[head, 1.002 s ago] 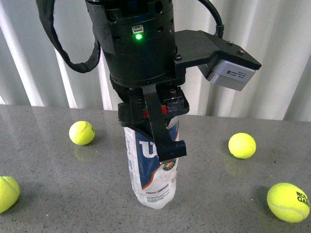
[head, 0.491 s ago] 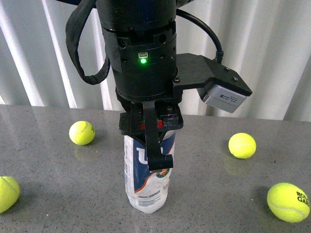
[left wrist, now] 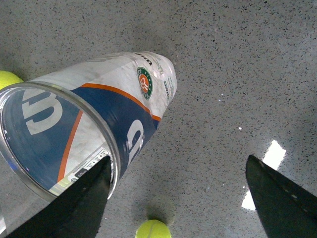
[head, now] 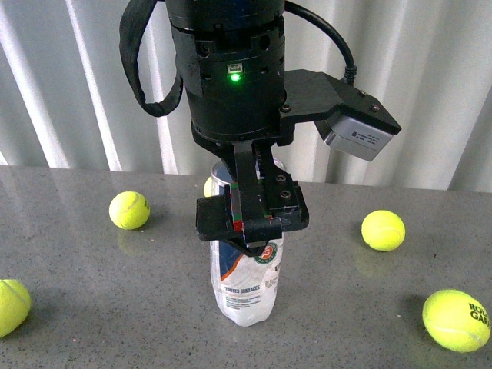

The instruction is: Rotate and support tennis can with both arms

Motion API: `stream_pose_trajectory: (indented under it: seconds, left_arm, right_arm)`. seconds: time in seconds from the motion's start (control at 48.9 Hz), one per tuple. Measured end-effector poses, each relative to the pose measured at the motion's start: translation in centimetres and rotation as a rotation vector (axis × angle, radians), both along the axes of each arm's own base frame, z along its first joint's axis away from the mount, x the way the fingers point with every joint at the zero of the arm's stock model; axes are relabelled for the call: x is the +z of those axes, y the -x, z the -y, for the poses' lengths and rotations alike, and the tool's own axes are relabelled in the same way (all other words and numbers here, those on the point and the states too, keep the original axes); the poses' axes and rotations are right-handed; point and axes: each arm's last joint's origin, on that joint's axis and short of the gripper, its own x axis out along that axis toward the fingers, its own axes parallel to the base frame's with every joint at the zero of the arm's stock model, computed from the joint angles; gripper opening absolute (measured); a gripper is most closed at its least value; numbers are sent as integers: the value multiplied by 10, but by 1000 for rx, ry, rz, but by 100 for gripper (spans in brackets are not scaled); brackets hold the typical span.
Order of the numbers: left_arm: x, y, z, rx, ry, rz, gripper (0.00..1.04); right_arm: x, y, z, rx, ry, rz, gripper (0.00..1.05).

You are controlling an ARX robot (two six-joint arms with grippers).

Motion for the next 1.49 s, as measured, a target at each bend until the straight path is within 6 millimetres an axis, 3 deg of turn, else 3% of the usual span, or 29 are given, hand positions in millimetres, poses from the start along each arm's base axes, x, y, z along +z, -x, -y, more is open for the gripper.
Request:
stream_pose_trajectory:
  seconds: [0.102, 0.307, 0.491, 0.654, 0.859, 0.982, 1.207, 1.268, 1.35, 1.493]
  left_arm:
    - [4, -1, -1, 2, 8, 2, 100]
    - [22, 1, -4, 18, 61, 2, 98]
    - [54, 8, -16, 51, 194, 60, 98]
    - [88, 14, -48, 200, 449, 191, 98]
    - [99, 23, -96, 488, 677, 432, 98]
    - [90, 44, -144, 782, 884, 567, 98]
    - [62, 91, -190, 1066, 1065, 598, 98]
    - [52, 105, -204, 1047, 1146, 779, 86]
    - [39, 121, -212, 1001, 1204, 889, 74]
    - [4, 144, -219, 988, 1211, 924, 47]
  right_arm:
    - [0, 0, 0, 0, 0, 0, 98]
    - [0, 0, 0, 0, 0, 0, 98]
    - [0, 0, 0, 0, 0, 0, 98]
    - [0, 0, 0, 0, 0, 0, 98]
    - [0, 0, 0, 0, 0, 0, 98]
    - [0, 0, 0, 0, 0, 0, 98]
    - [0, 0, 0, 0, 0, 0, 98]
    - [0, 0, 0, 0, 0, 0, 98]
    - [0, 0, 0, 0, 0, 0, 98]
    - [0, 0, 0, 0, 0, 0, 98]
